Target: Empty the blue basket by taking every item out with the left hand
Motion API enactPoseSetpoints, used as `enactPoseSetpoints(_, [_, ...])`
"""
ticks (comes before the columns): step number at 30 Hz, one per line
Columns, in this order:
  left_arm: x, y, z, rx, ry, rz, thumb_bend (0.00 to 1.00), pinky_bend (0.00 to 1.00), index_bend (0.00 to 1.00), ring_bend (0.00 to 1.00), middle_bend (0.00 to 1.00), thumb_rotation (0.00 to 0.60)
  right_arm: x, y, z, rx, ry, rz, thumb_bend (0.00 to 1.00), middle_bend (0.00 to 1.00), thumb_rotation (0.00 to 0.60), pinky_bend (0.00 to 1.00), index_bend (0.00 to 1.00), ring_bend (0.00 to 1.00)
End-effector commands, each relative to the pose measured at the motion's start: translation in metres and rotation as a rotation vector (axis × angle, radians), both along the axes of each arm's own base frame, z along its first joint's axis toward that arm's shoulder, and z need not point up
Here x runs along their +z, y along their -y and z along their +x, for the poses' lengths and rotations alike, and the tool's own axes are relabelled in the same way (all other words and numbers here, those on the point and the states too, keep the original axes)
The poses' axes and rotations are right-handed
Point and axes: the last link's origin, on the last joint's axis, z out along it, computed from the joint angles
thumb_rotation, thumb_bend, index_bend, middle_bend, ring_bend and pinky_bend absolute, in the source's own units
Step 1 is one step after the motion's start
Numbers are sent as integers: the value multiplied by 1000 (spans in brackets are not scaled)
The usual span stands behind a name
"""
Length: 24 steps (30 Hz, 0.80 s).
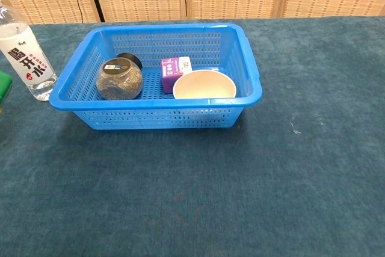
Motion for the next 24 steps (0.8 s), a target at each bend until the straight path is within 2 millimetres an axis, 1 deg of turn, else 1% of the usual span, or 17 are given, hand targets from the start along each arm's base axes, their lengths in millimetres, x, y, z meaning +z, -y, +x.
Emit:
enactPoseSetpoints(1, [-11,1,-17,77,-50,-51,37,10,42,0,5,600,0,0,0,-2,-1,1,0,0,600,0,0,0])
enactPoseSetpoints(2, [-14,2,-17,91,-42,-70,11,0,0,0,0,600,0,0,0,-4,-3,1,0,0,600,0,0,0])
enactPoseSetpoints(6, [-14,2,-9,80,2,-87,0,0,0,0,0,600,0,1,-1,-10,-5,0,0,0,600,0,0,0])
enactPoseSetpoints(8, [-11,2,2,49,55,-76,0,0,0,0,0,600,0,1,-1,-11,-5,1,0,0,600,0,0,0])
enactPoseSetpoints(9, [-6,0,13,11,106,-54,0,0,0,0,0,600,0,1,-1,-10,-6,1,0,0,600,0,0,0])
enactPoseSetpoints(13, [9,0,39,-83,209,-37,0,0,0,0,0,600,0,1,-1,-9,-2,1,0,0,600,0,0,0])
enactPoseSetpoints(14, [9,0,43,-94,216,-38,0,0,0,0,0,600,0,1,0,-9,-1,0,0,0,600,0,0,0])
enactPoseSetpoints(15, [9,-1,53,-117,230,-47,0,0,0,0,0,600,0,1,0,-8,1,-1,0,0,600,0,0,0])
enactPoseSetpoints(19, [0,-8,86,-144,273,-99,0,0,0,0,0,600,1,1,0,-7,4,-2,0,0,600,0,0,0])
enactPoseSetpoints(20, [-4,-13,99,-153,283,-116,0,0,0,0,0,600,2,1,0,-8,5,-2,0,0,600,0,0,0])
enactPoseSetpoints(23, [-16,-23,123,-168,295,-137,0,0,0,0,0,600,3,2,-1,-11,6,-5,0,0,600,0,0,0])
enactPoseSetpoints(24, [-23,-28,133,-169,299,-148,0,0,0,0,0,600,3,3,-2,-14,8,-6,0,0,600,0,0,0])
